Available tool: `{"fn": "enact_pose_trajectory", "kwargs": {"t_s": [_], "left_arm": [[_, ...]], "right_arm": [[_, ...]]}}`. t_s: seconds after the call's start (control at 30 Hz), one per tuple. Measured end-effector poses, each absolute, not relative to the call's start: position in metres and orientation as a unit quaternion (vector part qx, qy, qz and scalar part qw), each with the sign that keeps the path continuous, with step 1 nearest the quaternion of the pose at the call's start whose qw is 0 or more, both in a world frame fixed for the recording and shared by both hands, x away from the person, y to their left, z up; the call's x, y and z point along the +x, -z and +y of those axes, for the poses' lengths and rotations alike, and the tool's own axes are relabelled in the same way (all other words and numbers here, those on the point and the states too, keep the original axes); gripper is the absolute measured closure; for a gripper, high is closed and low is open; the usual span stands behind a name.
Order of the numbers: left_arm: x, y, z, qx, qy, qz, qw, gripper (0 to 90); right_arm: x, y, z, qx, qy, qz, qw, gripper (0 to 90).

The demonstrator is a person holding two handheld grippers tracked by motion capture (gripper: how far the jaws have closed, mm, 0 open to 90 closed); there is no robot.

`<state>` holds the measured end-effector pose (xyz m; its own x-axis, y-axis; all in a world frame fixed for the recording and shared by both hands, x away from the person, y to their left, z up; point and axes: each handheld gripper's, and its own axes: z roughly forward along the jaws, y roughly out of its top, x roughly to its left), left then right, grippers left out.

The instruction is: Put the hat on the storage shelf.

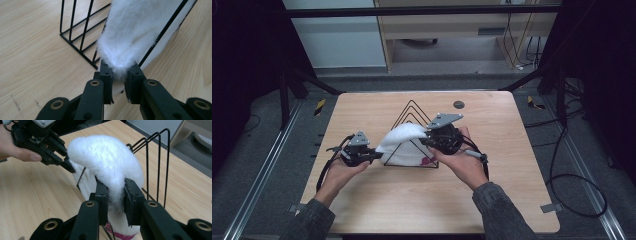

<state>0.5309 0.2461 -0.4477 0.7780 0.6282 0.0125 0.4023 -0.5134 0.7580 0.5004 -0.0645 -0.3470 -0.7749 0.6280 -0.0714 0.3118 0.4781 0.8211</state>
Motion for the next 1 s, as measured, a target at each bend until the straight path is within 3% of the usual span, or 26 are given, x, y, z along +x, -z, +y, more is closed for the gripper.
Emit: {"fn": "enact_pose_trajectory", "kwargs": {"t_s": [0.8,1.0], "left_arm": [[0.518,0.443,0.26,0.844,-0.165,0.311,0.404,77.1],[0.514,0.441,0.267,0.841,-0.17,0.315,0.405,75.7]], "right_arm": [[0.482,0.356,-0.077,0.297,-0.425,0.835,0.183,46.4],[0.477,0.357,-0.082,0.301,-0.425,0.833,0.186,43.4]]}}
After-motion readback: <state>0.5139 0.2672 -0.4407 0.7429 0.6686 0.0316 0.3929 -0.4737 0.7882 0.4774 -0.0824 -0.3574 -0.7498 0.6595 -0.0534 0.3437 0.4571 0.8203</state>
